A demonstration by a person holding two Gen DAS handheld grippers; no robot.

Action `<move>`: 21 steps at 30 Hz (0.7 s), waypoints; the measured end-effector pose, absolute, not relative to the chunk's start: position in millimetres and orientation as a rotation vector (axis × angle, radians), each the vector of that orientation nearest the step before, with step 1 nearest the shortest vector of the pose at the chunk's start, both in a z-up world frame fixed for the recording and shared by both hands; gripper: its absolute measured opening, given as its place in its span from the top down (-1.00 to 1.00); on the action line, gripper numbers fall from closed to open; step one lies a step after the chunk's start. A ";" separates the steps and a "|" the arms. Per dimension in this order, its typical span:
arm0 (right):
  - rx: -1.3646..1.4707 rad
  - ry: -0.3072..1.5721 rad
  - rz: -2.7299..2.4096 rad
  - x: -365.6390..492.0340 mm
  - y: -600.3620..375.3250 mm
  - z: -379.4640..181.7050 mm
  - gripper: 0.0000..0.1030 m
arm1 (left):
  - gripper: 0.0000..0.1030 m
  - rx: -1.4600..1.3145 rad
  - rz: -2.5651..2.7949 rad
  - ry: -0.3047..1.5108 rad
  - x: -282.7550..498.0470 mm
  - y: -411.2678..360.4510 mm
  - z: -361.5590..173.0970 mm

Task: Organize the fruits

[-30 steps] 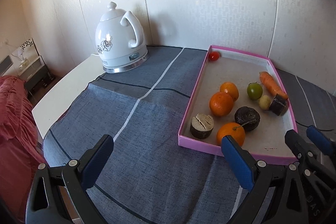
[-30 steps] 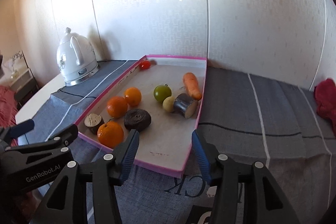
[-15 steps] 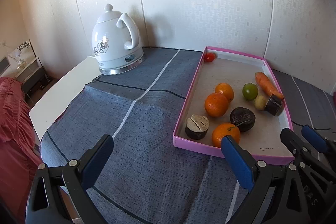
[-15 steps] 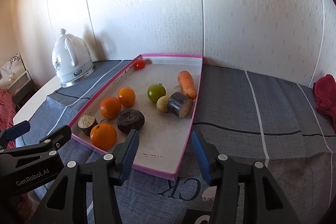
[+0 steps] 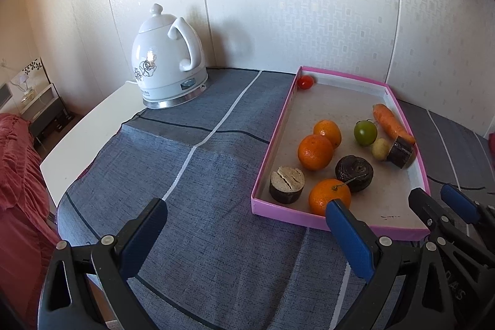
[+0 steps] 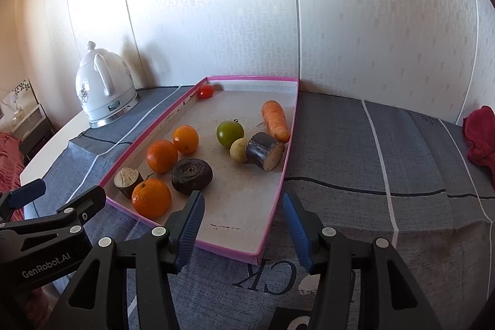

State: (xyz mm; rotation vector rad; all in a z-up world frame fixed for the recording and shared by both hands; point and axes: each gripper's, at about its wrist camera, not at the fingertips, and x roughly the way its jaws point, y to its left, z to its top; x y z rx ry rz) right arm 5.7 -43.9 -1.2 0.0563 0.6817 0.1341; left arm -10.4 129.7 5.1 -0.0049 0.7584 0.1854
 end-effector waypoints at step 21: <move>0.059 0.687 0.121 5.7 -45.3 -1.3 -0.23 | -0.99 -0.010 0.180 0.770 -9.9 126.7 3.3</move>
